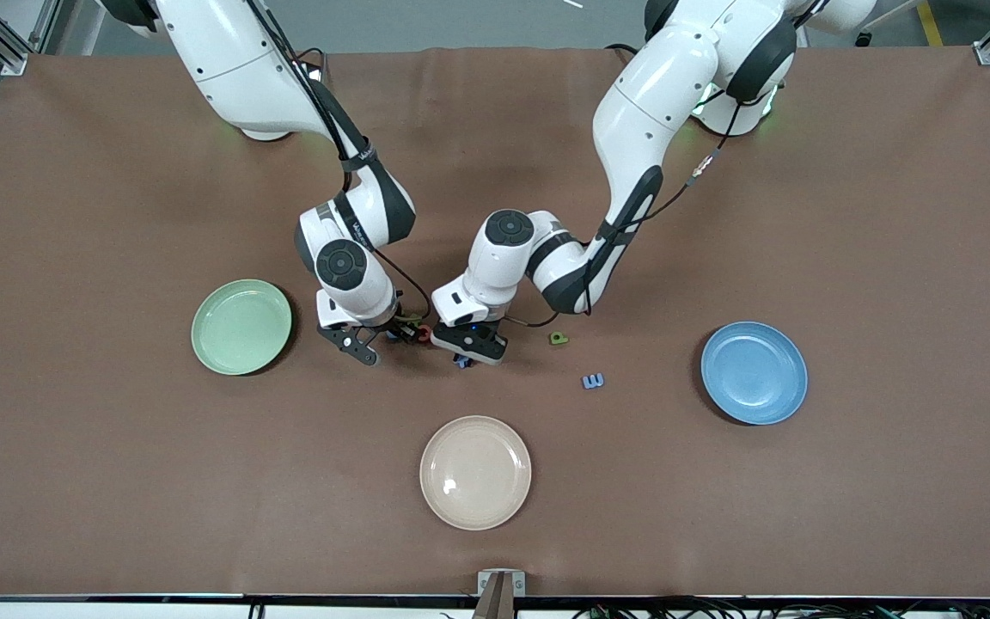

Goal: Sort upper and lower case letters into plates
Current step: 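Grasp blue x with the left gripper while the right gripper grasps blue G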

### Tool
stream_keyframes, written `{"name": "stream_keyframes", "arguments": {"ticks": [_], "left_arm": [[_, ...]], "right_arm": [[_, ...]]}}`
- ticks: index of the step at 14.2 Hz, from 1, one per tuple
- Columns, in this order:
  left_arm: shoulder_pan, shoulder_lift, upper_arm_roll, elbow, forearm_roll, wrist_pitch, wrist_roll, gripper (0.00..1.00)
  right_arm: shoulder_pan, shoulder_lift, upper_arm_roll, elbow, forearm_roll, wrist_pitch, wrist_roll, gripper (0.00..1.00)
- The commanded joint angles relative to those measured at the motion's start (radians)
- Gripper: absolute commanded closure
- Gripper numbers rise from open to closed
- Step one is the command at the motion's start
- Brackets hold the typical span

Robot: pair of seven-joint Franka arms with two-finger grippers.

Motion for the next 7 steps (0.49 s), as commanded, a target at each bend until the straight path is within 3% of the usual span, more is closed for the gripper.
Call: {"name": "stream_keyframes", "arguments": {"ticks": [1, 4, 6, 7], "left_arm": [[-0.011, 0.015, 0.016, 0.021, 0.018, 0.005, -0.01, 1.0], [0.001, -0.02, 0.016, 0.013, 0.021, -0.013, -0.01, 1.0], [0.008, -0.069, 0.016, 0.007, 0.022, -0.117, -0.006, 1.0], [0.015, -0.103, 0.016, 0.007, 0.024, -0.198, -0.004, 1.0]], "right_arm": [[0.011, -0.008, -0.006, -0.016, 0.004, 0.004, 0.016, 0.48], [0.011, -0.008, -0.006, -0.014, 0.004, 0.001, 0.015, 0.71], [0.009, -0.008, -0.006, -0.013, 0.004, 0.001, 0.01, 0.91], [0.005, -0.014, -0.006, -0.013, 0.004, -0.002, 0.004, 0.96]]}}
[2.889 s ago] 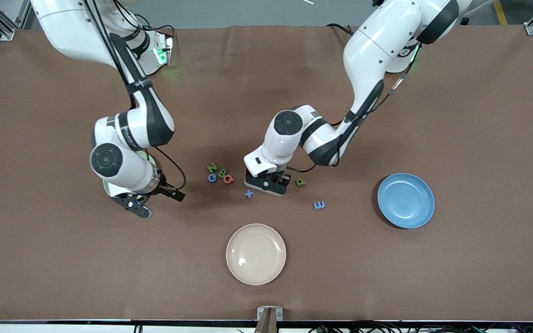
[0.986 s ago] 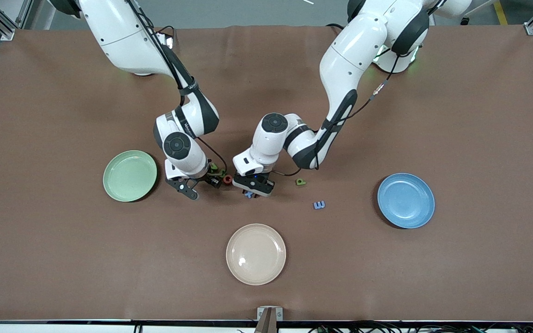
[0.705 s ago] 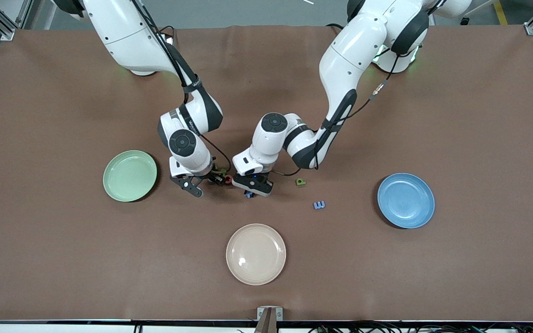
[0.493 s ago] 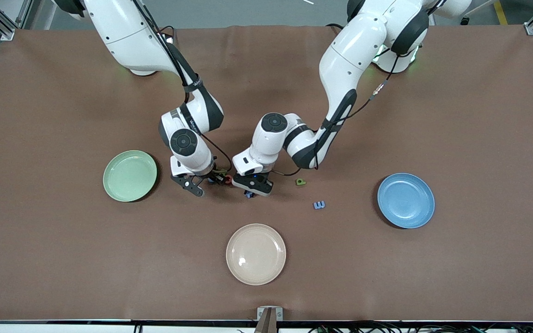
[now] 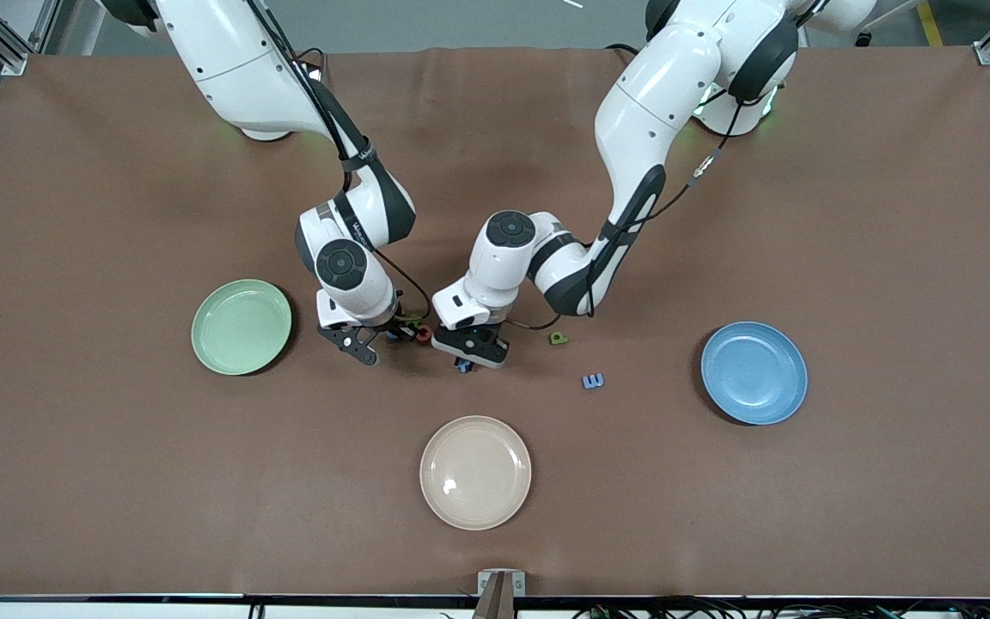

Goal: Sort upper and lower case letters into plates
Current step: 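Place x on the blue plate while the right gripper places G on green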

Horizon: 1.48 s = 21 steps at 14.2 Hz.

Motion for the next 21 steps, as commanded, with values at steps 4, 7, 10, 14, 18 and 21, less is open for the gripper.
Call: {"name": "stream_keyframes", "arguments": {"ticks": [4, 7, 10, 14, 18, 21], "left_arm": [[0.073, -0.292, 0.0, -0.164, 0.027, -0.371, 0.123, 0.99], [0.236, -0.453, 0.0, -0.331, 0.028, -0.385, 0.276, 0.99], [0.446, -0.499, -0.005, -0.448, 0.025, -0.382, 0.473, 0.98], [0.675, -0.441, -0.042, -0.474, -0.025, -0.379, 0.683, 0.96], [0.688, -0.386, -0.042, -0.457, -0.105, -0.379, 0.695, 0.55], [0.686, -0.4, -0.043, -0.456, -0.13, -0.386, 0.682, 0.0]], "right_arm": [[-0.075, -0.096, -0.008, -0.015, 0.004, -0.133, -0.112, 0.98], [-0.2, -0.204, -0.008, -0.022, 0.004, -0.306, -0.333, 0.98], [-0.357, -0.314, -0.008, -0.154, 0.004, -0.324, -0.602, 0.98], [-0.512, -0.347, -0.006, -0.252, 0.006, -0.299, -0.832, 0.98], [-0.557, -0.339, -0.008, -0.346, 0.053, -0.182, -0.94, 0.98], [-0.545, -0.316, -0.008, -0.388, 0.064, -0.086, -0.948, 0.97]]}}
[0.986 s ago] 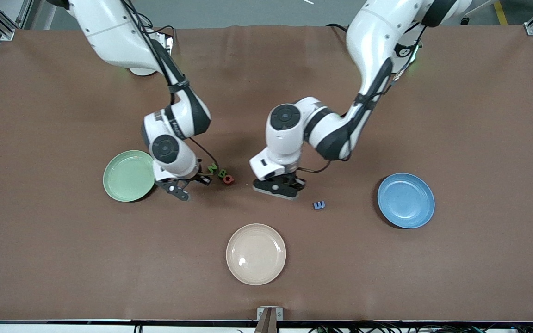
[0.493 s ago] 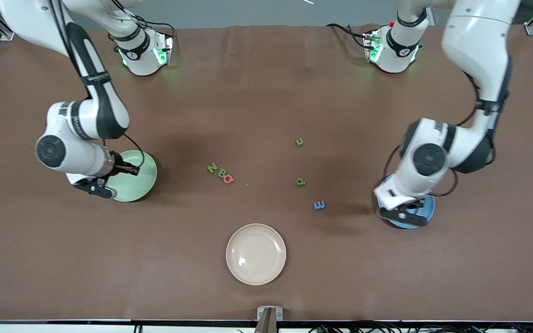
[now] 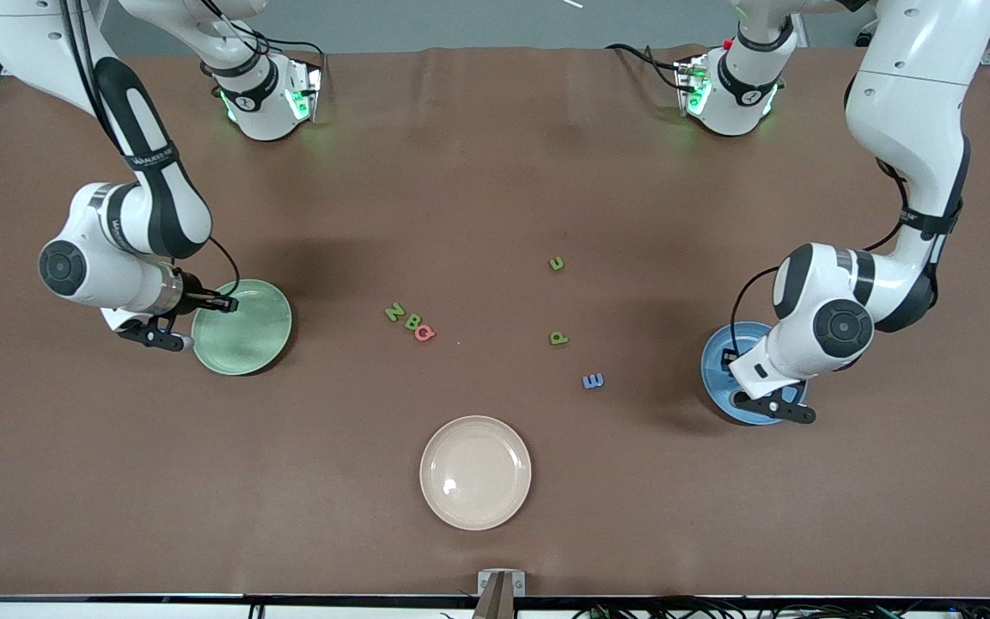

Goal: Sort upper and lower case letters into plates
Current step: 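Place x on the blue plate while the right gripper places G on green, then grasp the blue m with the left gripper while the right gripper grasps green Z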

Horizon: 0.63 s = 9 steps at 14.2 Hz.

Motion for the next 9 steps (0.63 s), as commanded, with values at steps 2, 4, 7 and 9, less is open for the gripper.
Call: {"name": "stream_keyframes", "arguments": {"ticks": [2, 4, 7, 9], "left_arm": [[-0.003, -0.059, -0.001, 0.032, -0.031, -0.081, 0.009, 0.0], [-0.01, -0.068, -0.001, 0.122, -0.028, -0.239, 0.102, 0.0], [-0.021, -0.065, -0.016, 0.184, -0.11, -0.322, 0.214, 0.0], [-0.033, -0.059, -0.033, 0.181, -0.181, -0.322, 0.106, 0.0]], "right_arm": [[0.001, 0.01, 0.017, -0.059, 0.022, 0.078, -0.021, 0.97], [0.007, 0.021, 0.017, -0.059, 0.022, 0.081, -0.021, 0.97], [0.013, 0.045, 0.017, -0.056, 0.022, 0.081, -0.021, 0.94], [0.016, 0.048, 0.017, -0.054, 0.022, 0.081, -0.021, 0.9]]}}
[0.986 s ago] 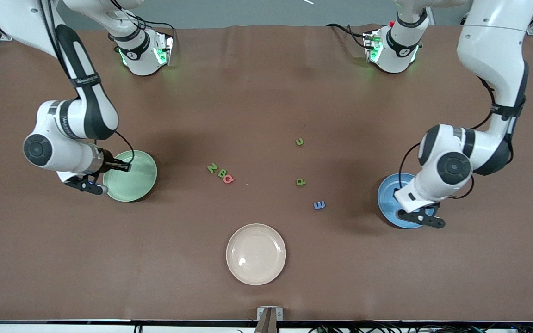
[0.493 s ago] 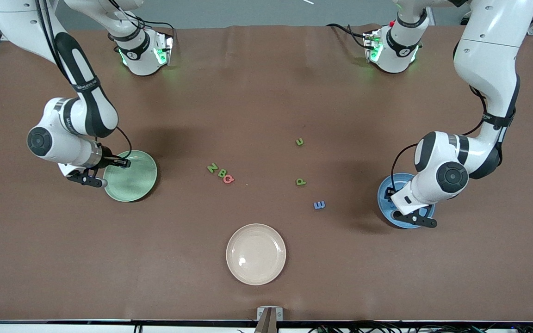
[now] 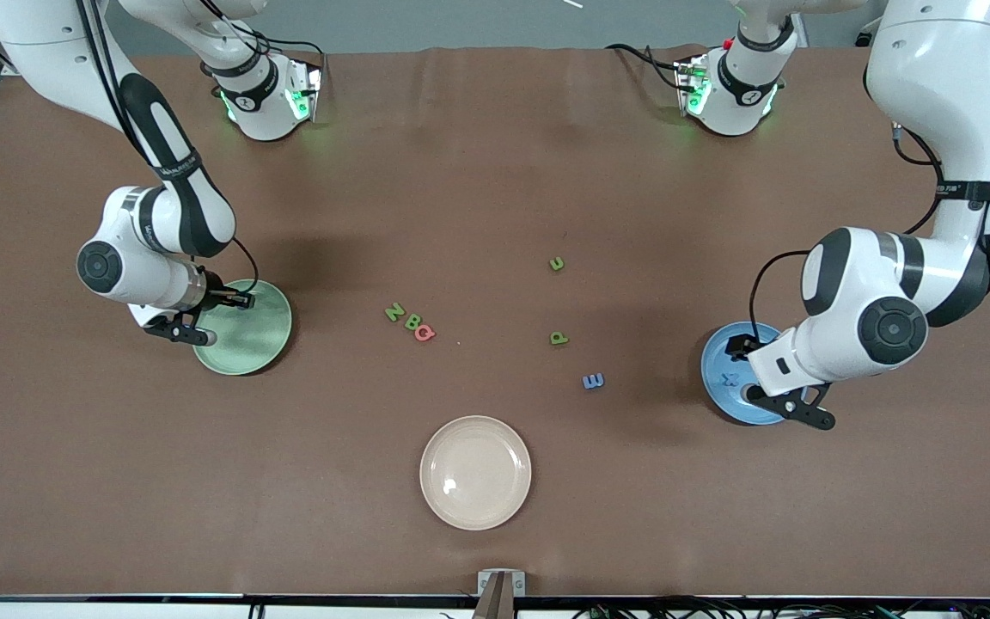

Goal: Sort upper and lower case letters into plates
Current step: 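Grasp the blue m with the left gripper while the right gripper grasps green Z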

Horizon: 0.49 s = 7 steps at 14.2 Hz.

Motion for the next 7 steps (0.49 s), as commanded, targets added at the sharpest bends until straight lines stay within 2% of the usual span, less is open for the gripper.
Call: {"name": "stream_keyframes", "arguments": {"ticks": [1, 3, 4, 7], "left_arm": [[-0.046, 0.018, -0.011, 0.009, -0.051, -0.015, -0.114, 0.0], [-0.09, 0.031, -0.011, 0.016, -0.06, -0.002, -0.237, 0.0], [-0.116, 0.048, -0.011, 0.023, -0.062, 0.002, -0.297, 0.0], [-0.21, 0.106, -0.011, 0.063, -0.062, 0.054, -0.522, 0.04]], "right_arm": [[0.011, -0.004, 0.001, -0.012, 0.022, 0.015, -0.02, 0.83], [0.011, -0.006, 0.001, -0.005, 0.022, 0.008, -0.02, 0.11], [0.011, -0.007, 0.001, 0.003, 0.022, 0.004, -0.018, 0.01], [0.031, -0.016, 0.003, 0.084, 0.022, -0.083, -0.004, 0.01]]}}
